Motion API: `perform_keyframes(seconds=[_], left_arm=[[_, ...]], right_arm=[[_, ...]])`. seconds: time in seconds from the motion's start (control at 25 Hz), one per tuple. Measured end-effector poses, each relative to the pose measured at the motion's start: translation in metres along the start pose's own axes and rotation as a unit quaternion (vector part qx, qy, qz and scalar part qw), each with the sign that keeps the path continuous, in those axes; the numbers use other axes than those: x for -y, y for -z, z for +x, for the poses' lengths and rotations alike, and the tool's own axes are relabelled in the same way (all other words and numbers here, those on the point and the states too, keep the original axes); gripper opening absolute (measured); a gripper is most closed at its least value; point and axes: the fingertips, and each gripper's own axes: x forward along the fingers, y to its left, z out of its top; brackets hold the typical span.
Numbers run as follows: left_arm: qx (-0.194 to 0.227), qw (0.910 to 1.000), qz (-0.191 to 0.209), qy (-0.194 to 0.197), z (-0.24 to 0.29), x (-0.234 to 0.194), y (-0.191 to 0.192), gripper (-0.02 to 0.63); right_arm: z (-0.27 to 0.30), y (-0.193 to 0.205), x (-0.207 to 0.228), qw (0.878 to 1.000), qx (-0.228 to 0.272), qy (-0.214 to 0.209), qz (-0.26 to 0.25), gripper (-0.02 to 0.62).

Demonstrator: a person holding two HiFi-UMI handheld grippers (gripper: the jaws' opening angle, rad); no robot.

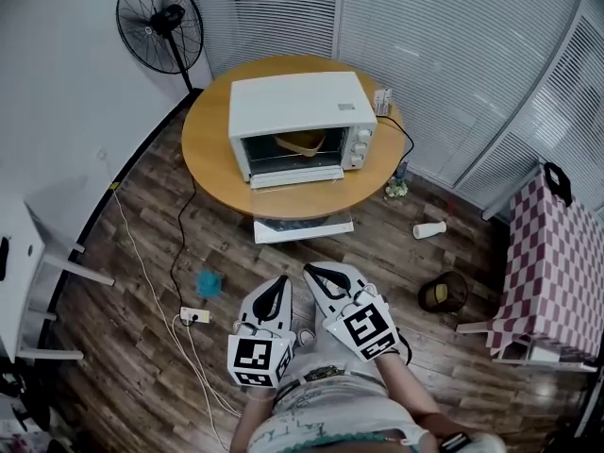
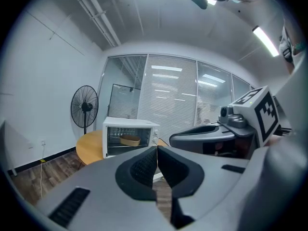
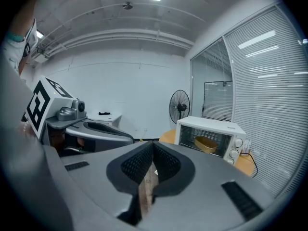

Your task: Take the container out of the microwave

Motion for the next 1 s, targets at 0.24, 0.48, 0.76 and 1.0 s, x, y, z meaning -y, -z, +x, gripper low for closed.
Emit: perform_keyframes(seconds=[0.24,0.48,0.76,1.0], left_arm=[[-0.006,0.9999,0.008,0.002,0.019,-0.007,-0.005,0.015],[-0.015,0.9998,0.009,-0.002,0.041,-0.018,-0.009,0.015],[-0.01,0.9997,0.016,-0.013,0.079,-0.035,-0.026,0.015],[-0.005,0.9994,0.015,-0.032,0.107,-0.063,-0.045,0.015]], right_arm=[[0.015,-0.001,0.012,1.0,0.002,-0.006,0.005,-0.005],[0.03,0.001,0.034,1.0,-0.004,-0.012,0.009,-0.005],[0.061,-0.006,0.064,0.999,-0.002,-0.035,0.011,-0.005],[0.094,-0.02,0.085,0.998,0.004,-0.059,0.005,-0.005]])
